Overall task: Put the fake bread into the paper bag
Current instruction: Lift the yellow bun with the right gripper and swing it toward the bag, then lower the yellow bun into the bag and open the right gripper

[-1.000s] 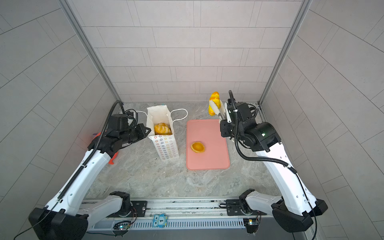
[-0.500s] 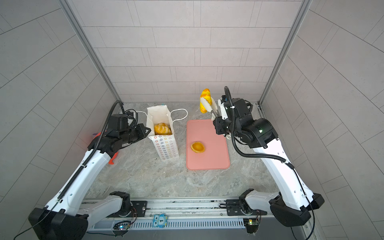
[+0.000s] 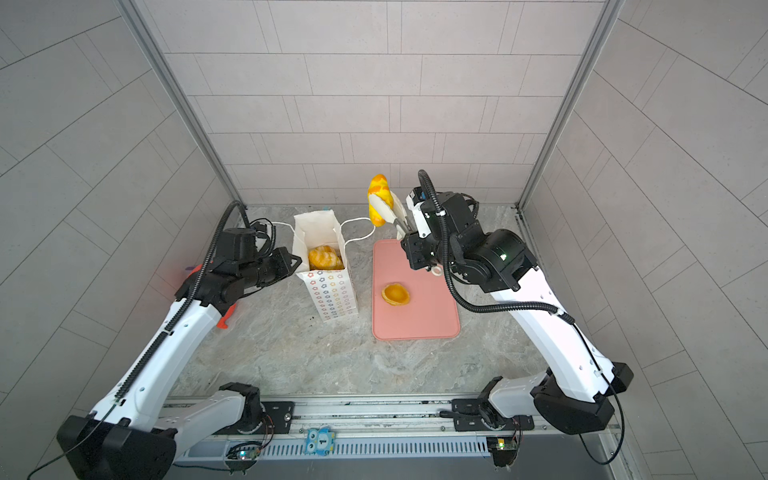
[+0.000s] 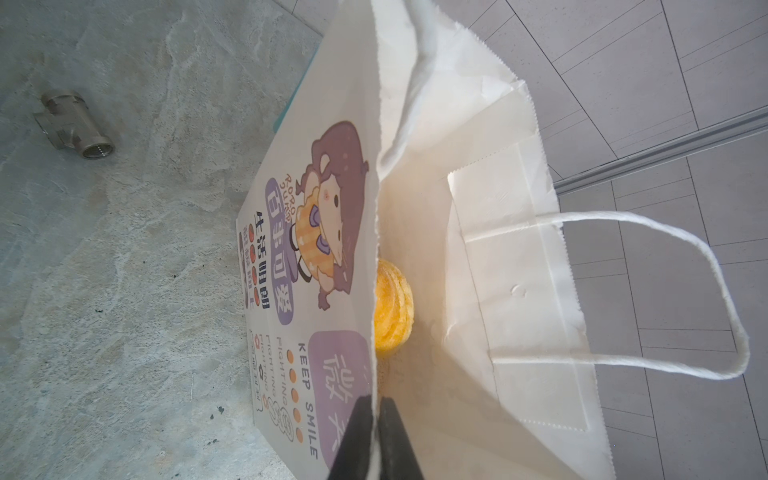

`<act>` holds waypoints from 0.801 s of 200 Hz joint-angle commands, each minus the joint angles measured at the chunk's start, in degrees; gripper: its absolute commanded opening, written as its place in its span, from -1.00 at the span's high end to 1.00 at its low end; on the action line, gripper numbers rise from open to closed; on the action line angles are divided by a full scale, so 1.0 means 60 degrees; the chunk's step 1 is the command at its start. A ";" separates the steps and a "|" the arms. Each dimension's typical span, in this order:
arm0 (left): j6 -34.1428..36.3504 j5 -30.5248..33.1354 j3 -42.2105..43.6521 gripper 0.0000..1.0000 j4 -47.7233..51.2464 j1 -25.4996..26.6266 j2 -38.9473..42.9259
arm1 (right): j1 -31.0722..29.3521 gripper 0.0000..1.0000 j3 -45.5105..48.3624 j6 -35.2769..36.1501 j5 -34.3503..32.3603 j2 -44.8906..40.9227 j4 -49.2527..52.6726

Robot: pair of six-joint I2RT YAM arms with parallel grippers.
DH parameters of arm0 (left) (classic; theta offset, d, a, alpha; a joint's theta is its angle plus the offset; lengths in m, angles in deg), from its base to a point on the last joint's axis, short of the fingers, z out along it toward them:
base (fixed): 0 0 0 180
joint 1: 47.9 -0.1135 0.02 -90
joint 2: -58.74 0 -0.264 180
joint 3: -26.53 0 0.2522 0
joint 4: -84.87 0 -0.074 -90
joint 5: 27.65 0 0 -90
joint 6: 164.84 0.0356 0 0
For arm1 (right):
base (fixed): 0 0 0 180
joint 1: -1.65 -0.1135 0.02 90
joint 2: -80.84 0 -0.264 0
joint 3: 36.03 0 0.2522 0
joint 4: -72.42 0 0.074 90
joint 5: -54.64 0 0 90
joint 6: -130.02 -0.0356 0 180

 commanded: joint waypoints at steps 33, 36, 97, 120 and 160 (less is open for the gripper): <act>0.0069 0.0058 -0.0188 0.80 0.0148 0.0060 0.0064 | -0.1183 0.32 -0.1100 0.0384 -0.0837 0.0856 -0.0129; 0.0069 0.0053 -0.0189 0.80 0.0148 0.0064 0.0066 | -0.1233 0.32 -0.1151 0.0403 -0.0886 0.0912 -0.0094; 0.0069 0.0078 -0.0180 0.80 0.0163 0.0059 0.0079 | -0.1999 0.33 -0.2047 0.0679 -0.1346 0.1942 0.0298; 0.0093 0.0072 -0.0182 0.80 0.0163 0.0059 0.0114 | -0.2084 0.33 -0.2139 0.0691 -0.1427 0.2235 0.0390; 0.0085 0.0089 -0.0166 0.80 0.0173 0.0068 0.0124 | -0.2273 0.33 -0.2306 0.0731 -0.1492 0.2689 0.0495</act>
